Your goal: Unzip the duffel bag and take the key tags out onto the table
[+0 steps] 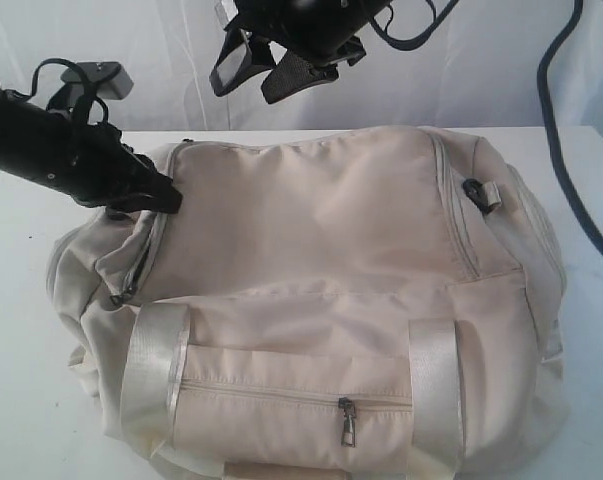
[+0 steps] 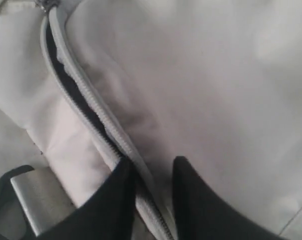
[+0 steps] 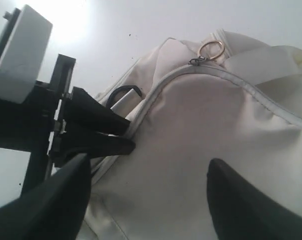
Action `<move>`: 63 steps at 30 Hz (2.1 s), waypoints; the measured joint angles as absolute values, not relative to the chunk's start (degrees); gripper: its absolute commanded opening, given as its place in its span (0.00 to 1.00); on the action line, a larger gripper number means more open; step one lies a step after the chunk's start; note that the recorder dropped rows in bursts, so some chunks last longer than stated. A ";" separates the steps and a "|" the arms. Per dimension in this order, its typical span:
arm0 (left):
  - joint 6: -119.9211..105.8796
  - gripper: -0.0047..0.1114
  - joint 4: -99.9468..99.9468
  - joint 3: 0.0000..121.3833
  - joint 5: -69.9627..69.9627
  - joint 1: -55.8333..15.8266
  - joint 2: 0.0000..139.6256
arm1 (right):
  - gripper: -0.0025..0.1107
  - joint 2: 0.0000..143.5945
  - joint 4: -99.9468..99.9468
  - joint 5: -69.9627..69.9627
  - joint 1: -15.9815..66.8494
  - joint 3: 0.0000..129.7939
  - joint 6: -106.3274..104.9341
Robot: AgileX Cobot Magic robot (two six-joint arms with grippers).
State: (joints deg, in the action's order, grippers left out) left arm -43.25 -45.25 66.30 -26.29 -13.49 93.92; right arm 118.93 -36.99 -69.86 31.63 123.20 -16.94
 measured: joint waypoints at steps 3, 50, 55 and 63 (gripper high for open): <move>-43.38 0.04 -45.24 66.30 -26.64 -13.57 94.76 | 0.57 118.93 -36.99 -69.86 31.63 123.20 -16.94; -43.54 0.04 -42.35 60.04 -40.03 -13.57 92.10 | 0.50 137.50 -43.81 -49.14 37.00 123.29 -10.09; -43.66 0.04 -42.35 60.04 -40.14 -13.57 92.10 | 0.27 139.19 -48.80 -48.60 37.00 123.29 -10.09; -43.66 0.04 -42.35 60.04 -40.24 -13.57 92.10 | 0.02 138.60 -48.93 -47.67 37.00 123.29 -10.09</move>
